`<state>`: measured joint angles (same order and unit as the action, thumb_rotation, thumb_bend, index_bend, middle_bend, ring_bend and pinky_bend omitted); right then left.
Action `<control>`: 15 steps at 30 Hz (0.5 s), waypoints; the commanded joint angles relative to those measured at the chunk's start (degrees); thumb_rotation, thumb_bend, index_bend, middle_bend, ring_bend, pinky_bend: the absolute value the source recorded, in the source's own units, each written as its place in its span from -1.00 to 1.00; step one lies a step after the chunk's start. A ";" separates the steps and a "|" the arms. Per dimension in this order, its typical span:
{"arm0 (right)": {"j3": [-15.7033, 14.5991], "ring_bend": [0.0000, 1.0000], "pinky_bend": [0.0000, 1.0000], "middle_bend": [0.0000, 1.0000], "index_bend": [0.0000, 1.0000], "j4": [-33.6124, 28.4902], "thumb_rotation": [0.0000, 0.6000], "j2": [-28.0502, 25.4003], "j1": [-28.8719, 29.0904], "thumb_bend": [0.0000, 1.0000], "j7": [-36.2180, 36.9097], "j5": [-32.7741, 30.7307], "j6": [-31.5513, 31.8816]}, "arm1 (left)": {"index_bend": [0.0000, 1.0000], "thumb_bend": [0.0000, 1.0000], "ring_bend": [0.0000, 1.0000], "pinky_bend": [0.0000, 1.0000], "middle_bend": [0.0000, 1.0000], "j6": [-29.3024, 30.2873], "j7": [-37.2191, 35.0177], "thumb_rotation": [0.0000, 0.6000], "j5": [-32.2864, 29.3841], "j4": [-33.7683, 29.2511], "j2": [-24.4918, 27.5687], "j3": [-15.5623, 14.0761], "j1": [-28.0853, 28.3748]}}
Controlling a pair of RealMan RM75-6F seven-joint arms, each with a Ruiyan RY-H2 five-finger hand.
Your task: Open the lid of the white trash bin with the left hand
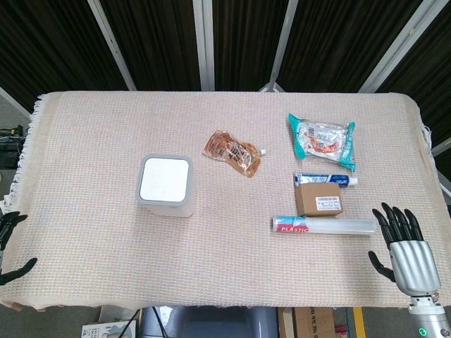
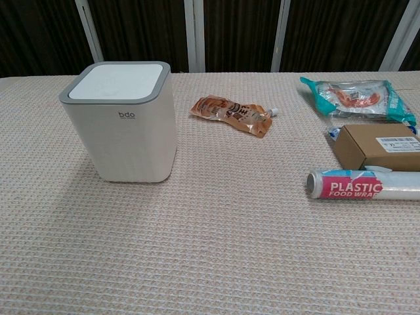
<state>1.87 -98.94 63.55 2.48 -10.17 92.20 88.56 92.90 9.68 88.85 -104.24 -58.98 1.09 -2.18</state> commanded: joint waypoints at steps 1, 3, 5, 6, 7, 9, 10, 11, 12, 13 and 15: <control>0.10 -0.94 -0.97 -0.96 -0.82 0.17 1.00 0.14 0.11 -0.39 0.01 -0.39 -0.32 | -0.58 -0.51 -0.96 -0.82 -0.64 -0.49 0.23 1.00 -0.42 0.18 -0.28 0.19 0.28; 0.10 -0.94 -0.97 -0.96 -0.82 0.18 1.00 0.15 0.12 -0.39 -0.04 -0.53 -0.43 | -0.58 -0.51 -0.95 -0.82 -0.63 -0.99 0.21 1.00 -0.60 0.20 -0.29 0.23 0.53; 0.03 -0.94 -0.97 -0.96 -0.82 0.07 1.00 0.02 0.07 -0.39 -0.09 -0.52 -0.45 | -0.58 -0.51 -0.95 -0.82 -0.62 -1.66 -0.40 1.00 -0.67 0.28 -0.19 0.28 0.91; 0.01 -0.94 -0.97 -0.96 -0.82 -0.04 1.00 -0.05 0.03 -0.39 -0.06 -0.43 -0.35 | -0.58 -0.51 -0.95 -0.82 -0.61 -1.93 -0.71 1.00 -0.79 0.35 -0.14 0.31 1.04; -0.03 -0.94 -0.97 -0.96 -0.82 -0.17 1.00 -0.11 -0.04 -0.39 0.01 -0.29 -0.19 | -0.58 -0.51 -0.95 -0.82 -0.61 -2.34 -1.02 1.00 -1.10 0.44 -0.04 0.39 1.23; -0.08 -0.94 -0.97 -0.96 -0.82 -0.26 1.00 -0.15 -0.11 -0.39 0.07 -0.13 -0.03 | -0.59 -0.51 -0.94 -0.81 -0.60 -2.87 -1.06 1.00 -1.47 0.44 0.11 0.61 1.58; -0.08 -0.94 -0.97 -0.96 -0.82 -0.26 1.00 -0.19 -0.16 -0.39 0.08 -0.18 0.01 | -0.60 -0.51 -0.92 -0.79 -0.59 -3.40 -0.87 1.00 -1.52 0.55 0.17 0.84 2.05; -0.06 -0.94 -0.97 -0.96 -0.82 -0.27 1.00 -0.22 -0.19 -0.39 0.04 -0.31 0.00 | -0.60 -0.51 -0.86 -0.74 -0.56 -3.88 -0.82 1.00 -1.43 0.64 0.28 1.01 2.49; -0.04 -0.94 -0.97 -0.96 -0.82 -0.28 1.00 -0.24 -0.22 -0.39 -0.03 -0.47 -0.04 | -0.61 -0.51 -0.76 -0.64 -0.53 -4.38 -0.90 1.00 -1.30 0.67 0.48 1.18 2.95; -0.01 -0.94 -0.97 -0.96 -0.82 -0.30 1.00 -0.22 -0.21 -0.39 -0.11 -0.68 -0.16 | -0.61 -0.51 -0.68 -0.56 -0.50 -5.26 -1.30 1.00 -1.09 0.63 0.92 1.52 3.78; -0.05 -0.94 -0.97 -0.96 -0.82 -0.33 1.00 -0.10 -0.14 -0.39 -0.42 -0.85 -0.46 | -0.61 -0.51 -0.48 -0.32 -0.39 -6.62 -2.27 1.00 -0.87 0.17 1.96 2.36 5.27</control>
<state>1.83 -99.27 63.39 2.31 -10.47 91.42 88.22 87.40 8.20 87.71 -103.75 -57.92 2.68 1.90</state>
